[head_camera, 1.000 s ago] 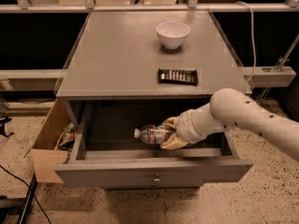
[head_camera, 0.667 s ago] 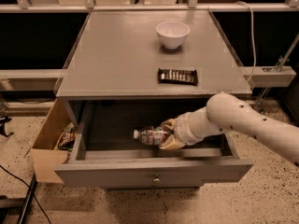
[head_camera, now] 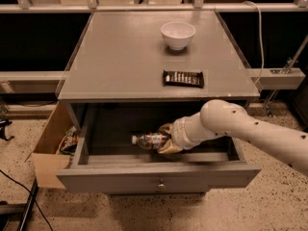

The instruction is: Place water bottle into top drawer

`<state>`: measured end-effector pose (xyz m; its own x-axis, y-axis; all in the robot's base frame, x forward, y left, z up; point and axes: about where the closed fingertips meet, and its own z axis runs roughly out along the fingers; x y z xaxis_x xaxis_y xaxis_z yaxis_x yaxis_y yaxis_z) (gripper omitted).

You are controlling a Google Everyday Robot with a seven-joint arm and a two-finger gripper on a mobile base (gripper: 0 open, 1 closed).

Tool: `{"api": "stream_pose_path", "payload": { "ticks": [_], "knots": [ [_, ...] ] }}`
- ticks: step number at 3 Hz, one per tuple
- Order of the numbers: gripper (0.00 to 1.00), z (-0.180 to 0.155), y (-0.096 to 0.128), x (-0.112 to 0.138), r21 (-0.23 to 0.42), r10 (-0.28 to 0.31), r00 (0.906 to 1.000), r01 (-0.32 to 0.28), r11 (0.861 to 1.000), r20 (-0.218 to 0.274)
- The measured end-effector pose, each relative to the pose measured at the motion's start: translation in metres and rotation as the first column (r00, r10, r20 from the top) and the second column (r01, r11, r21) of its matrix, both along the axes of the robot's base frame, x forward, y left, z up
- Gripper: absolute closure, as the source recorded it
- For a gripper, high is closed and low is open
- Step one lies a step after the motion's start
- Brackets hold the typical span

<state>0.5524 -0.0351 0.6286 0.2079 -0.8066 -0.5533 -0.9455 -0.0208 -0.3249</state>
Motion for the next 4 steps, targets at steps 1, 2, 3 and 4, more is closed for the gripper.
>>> {"api": "stream_pose_path", "payload": {
  "ticks": [1, 2, 3, 4],
  "knots": [
    [1.00, -0.0054, 0.0035, 0.0029, -0.028, -0.003, 1.0000, 0.003, 1.000, -0.003],
    [1.00, -0.0095, 0.0049, 0.0048, -0.044, -0.011, 0.9998, 0.010, 0.999, -0.016],
    [0.82, -0.0099, 0.0050, 0.0049, -0.045, -0.012, 0.9998, 0.011, 0.999, -0.017],
    [0.51, -0.0101, 0.0054, 0.0048, -0.046, -0.012, 0.9998, 0.011, 0.999, -0.018]
  ]
}}
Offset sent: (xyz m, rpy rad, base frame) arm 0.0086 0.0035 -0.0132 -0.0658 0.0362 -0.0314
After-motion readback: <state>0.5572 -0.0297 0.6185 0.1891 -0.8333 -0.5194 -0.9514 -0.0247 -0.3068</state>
